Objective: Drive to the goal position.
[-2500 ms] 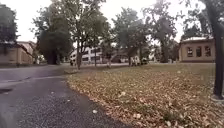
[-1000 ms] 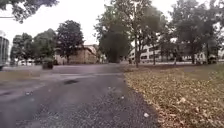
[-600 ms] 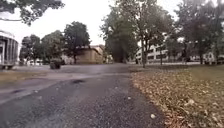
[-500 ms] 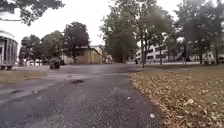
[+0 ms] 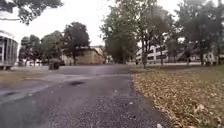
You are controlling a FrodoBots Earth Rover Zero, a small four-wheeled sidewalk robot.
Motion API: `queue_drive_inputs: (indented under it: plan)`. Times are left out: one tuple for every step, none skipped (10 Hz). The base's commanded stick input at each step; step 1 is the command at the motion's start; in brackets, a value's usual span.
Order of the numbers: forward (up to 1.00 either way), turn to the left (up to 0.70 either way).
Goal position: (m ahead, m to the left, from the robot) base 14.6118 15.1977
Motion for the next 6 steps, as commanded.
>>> queue_drive_inputs:
  plan:
    - [0.45, 0.27]
    - [0.45, 0.27]
    - [0.45, 0.27]
    - [0.45, 0.27]
    - [0.45, 0.27]
    - [0.45, 0.25]
